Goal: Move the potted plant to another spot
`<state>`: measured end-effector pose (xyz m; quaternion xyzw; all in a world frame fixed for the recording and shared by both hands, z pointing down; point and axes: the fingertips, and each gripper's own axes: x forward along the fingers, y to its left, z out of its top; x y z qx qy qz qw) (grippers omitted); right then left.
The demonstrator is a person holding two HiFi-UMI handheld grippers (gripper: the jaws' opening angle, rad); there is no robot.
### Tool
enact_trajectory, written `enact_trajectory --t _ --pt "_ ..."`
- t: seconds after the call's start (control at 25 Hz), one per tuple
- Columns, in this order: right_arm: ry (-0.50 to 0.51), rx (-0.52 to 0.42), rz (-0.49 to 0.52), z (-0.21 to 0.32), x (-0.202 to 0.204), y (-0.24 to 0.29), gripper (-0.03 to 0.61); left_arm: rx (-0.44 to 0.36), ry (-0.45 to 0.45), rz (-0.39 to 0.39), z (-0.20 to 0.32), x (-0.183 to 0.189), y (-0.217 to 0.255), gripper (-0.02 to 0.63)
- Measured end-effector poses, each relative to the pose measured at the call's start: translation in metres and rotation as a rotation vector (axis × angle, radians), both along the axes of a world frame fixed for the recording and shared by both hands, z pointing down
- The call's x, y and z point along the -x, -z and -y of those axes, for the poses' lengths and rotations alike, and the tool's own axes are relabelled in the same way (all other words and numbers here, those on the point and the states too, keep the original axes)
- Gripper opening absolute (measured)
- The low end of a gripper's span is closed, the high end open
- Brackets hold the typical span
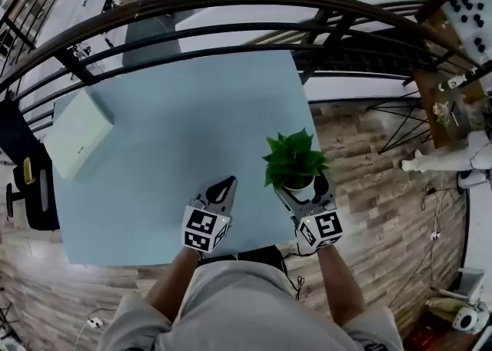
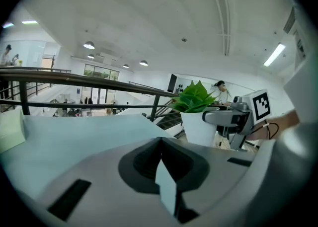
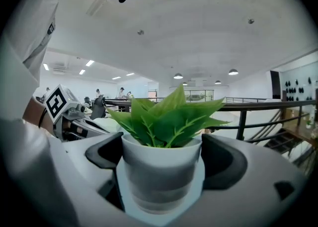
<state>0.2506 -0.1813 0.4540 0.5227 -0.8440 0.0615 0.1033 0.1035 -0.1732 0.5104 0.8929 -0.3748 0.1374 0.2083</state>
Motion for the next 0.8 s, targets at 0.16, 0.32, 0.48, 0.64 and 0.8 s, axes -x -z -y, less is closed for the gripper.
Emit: enact_trajectory --t 0.16,0.32,0.48,0.64,0.8 --pt "0.151 0.001 0.047 0.046 0.004 -0.005 0.491 0.005 0.193 0.020 0.027 0.008 -0.001 0.012" --pt "0.237 0.005 0.070 0.068 -0.008 -0.011 0.491 0.033 0.290 0.036 0.029 -0.010 -0.008 0.012" --pt "0.321 0.010 0.073 0.086 -0.010 -0.021 0.491 0.061 0.383 0.029 0.028 -0.014 -0.015 0.012" --pt "0.381 0.038 0.080 0.098 -0.011 -0.039 0.491 0.096 0.467 0.042 0.018 -0.011 -0.030 0.012" --pt "0.392 0.062 0.103 0.109 -0.011 -0.059 0.491 0.113 0.530 0.057 0.015 -0.001 -0.048 0.012"
